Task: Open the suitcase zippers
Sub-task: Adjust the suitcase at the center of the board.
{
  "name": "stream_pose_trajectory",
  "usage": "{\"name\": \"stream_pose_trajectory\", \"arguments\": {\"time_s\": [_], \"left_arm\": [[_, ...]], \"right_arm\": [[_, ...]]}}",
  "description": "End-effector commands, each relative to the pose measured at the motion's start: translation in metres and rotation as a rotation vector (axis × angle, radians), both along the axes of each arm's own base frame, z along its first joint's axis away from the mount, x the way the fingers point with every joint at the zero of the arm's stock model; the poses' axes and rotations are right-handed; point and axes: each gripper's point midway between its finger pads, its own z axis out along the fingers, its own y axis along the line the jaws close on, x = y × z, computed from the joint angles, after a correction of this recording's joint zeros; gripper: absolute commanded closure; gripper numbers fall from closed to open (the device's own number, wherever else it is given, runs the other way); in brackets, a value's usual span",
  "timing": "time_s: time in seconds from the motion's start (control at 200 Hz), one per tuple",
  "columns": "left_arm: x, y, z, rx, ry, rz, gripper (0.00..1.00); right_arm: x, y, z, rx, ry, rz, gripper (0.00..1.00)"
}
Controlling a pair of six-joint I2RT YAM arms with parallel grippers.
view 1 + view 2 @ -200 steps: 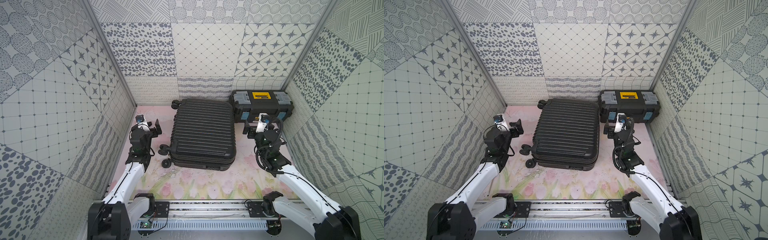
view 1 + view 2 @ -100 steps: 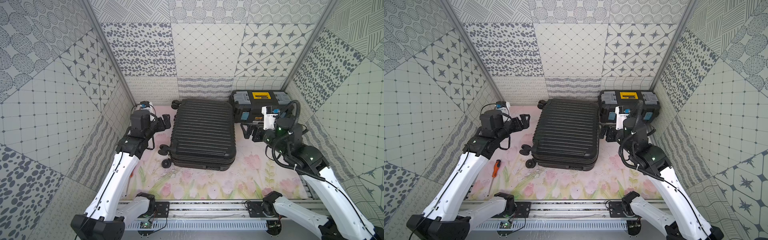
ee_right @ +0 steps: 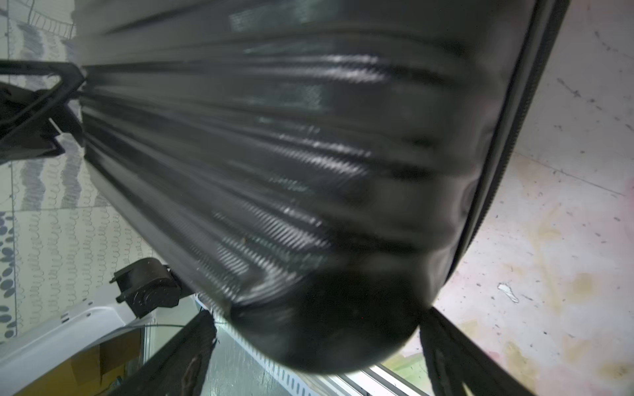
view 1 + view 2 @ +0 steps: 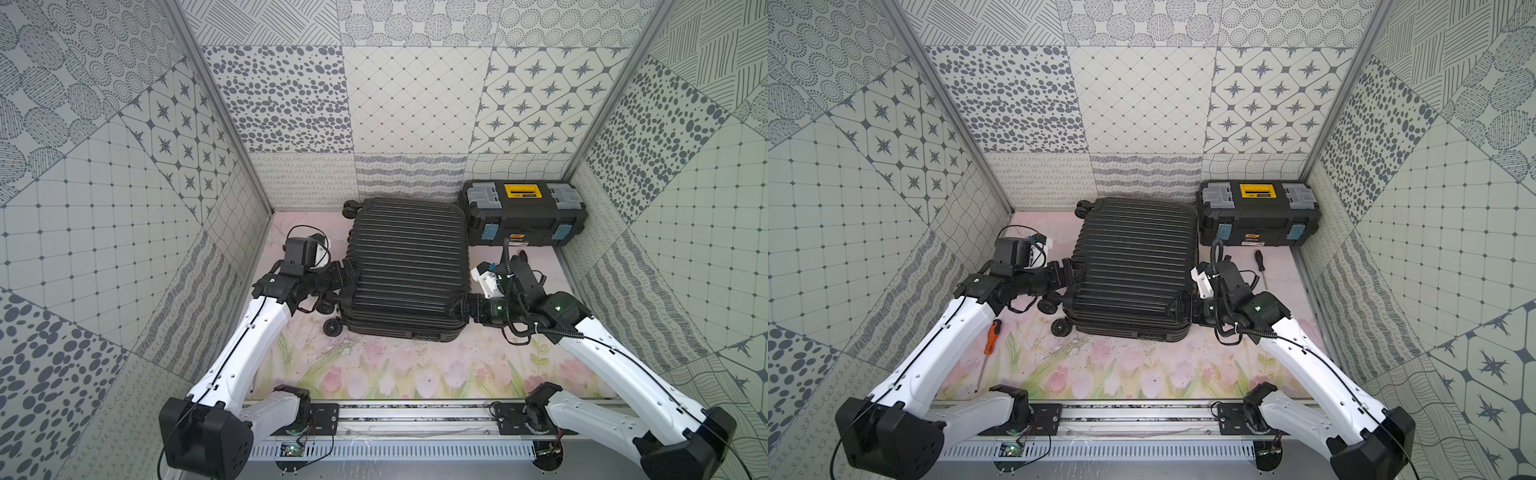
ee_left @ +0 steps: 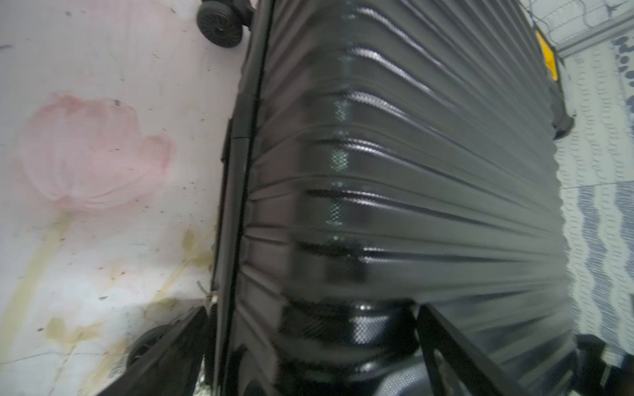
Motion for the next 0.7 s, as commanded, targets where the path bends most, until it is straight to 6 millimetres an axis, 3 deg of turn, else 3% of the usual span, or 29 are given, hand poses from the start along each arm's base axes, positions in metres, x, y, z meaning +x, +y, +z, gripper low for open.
{"name": "stream_pose_trajectory", "arguments": {"time_s": [0.0,0.255,0.375,0.495,0.61,0.695], "left_arm": [[-0.021,-0.025,-0.016,-0.135,0.127,-0.089,0.09],[-0.029,-0.054,-0.007,-0.316,0.096,-0.190,0.16],[-0.036,-0.067,-0.002,-0.312,0.067,-0.251,0.18],[-0.051,-0.084,0.009,-0.273,-0.004,-0.342,0.19],[-0.063,-0.086,0.015,-0.178,-0.106,-0.368,0.18],[-0.069,-0.073,0.017,-0.094,-0.183,-0.339,0.15]], "right_arm": [[0.023,0.022,0.005,0.051,-0.031,0.011,0.11],[0.079,0.020,0.025,0.060,-0.081,-0.002,0.17],[0.103,0.019,0.025,0.047,-0.062,0.004,0.18],[0.130,0.004,0.034,0.013,-0.093,-0.033,0.18],[0.140,-0.011,0.055,0.010,-0.162,-0.055,0.15],[0.137,-0.019,0.072,-0.011,-0.212,-0.056,0.08]]}}
